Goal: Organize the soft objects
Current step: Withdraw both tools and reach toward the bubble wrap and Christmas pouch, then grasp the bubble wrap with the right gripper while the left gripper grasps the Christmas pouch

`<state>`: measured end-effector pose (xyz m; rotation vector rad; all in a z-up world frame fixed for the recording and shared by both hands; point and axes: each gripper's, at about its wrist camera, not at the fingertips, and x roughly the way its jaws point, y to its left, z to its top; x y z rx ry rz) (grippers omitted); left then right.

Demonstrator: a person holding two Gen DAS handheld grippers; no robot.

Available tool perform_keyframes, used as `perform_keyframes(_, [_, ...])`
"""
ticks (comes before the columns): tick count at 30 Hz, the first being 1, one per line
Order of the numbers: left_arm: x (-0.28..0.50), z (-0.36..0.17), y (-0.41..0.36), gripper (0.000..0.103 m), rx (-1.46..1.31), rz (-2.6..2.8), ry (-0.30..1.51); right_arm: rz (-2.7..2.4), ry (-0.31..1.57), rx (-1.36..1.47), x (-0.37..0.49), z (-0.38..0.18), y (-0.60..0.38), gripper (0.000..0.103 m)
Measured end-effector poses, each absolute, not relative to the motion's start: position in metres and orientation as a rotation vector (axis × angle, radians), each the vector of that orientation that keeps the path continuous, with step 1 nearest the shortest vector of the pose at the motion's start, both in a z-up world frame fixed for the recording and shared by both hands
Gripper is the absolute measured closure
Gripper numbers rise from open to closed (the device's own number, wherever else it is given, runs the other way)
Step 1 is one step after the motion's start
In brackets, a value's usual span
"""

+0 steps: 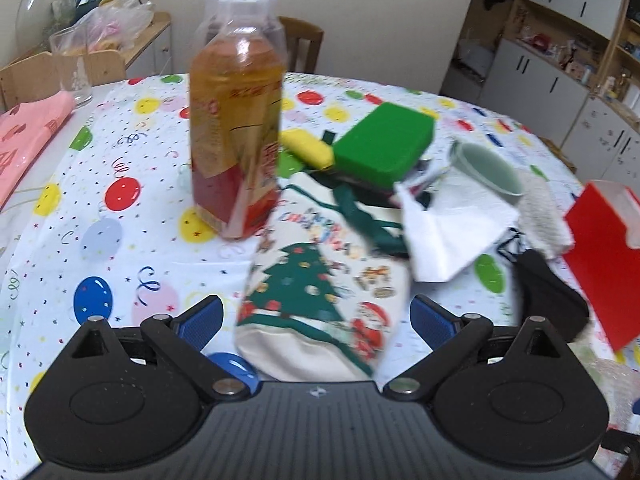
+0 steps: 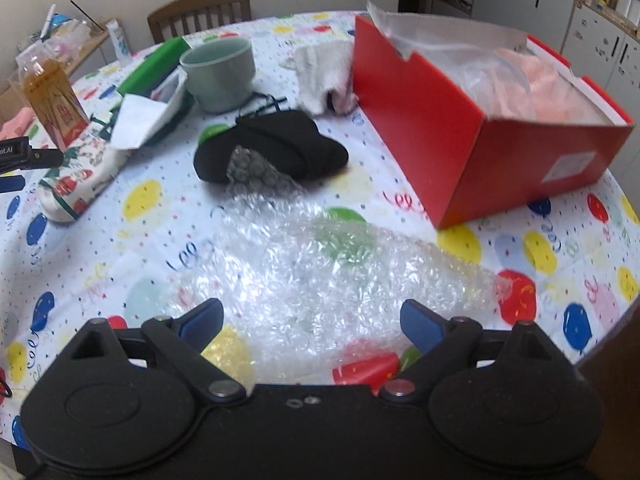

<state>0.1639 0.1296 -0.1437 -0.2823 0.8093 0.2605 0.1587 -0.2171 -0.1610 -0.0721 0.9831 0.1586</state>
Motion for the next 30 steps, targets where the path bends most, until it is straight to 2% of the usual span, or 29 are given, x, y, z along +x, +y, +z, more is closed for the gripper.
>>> perform_keyframes(8, [0.179, -0.166, 0.136, 0.003, -0.235, 0.229, 0.871, 0.107, 1.024, -0.055, 0.161, -0.174, -0.215, 0.011])
perform_keyframes(13, [0.182, -0.174, 0.131, 0.004, -0.199, 0.201, 0.888, 0.095, 1.043, -0.057, 0.163, -0.18, -0.211, 0.02])
perform_keyframes(15, [0.182, -0.175, 0.13, 0.013, -0.203, 0.195, 0.89, 0.094, 1.048, -0.066, 0.162, -0.182, -0.21, 0.021])
perform_keyframes(17, [0.181, -0.175, 0.13, 0.016, -0.198, 0.203, 0.886, 0.09, 1.048, -0.08, 0.161, -0.184, -0.208, 0.024])
perform_keyframes(18, [0.18, -0.175, 0.129, 0.023, -0.197, 0.205, 0.883, 0.086, 1.047, -0.089, 0.161, -0.184, -0.207, 0.025])
perform_keyframes(23, [0.178, -0.173, 0.126, 0.041, -0.184, 0.205, 0.877, 0.084, 1.038, -0.117, 0.16, -0.186, -0.205, 0.028])
perform_keyframes(26, [0.177, -0.17, 0.124, 0.046, -0.181, 0.211, 0.871, 0.092, 1.031, -0.124, 0.159, -0.185, -0.204, 0.036])
perform_keyframes(30, [0.174, -0.165, 0.12, 0.057, -0.193, 0.204, 0.86, 0.113, 1.021, -0.143, 0.157, -0.182, -0.2, 0.053])
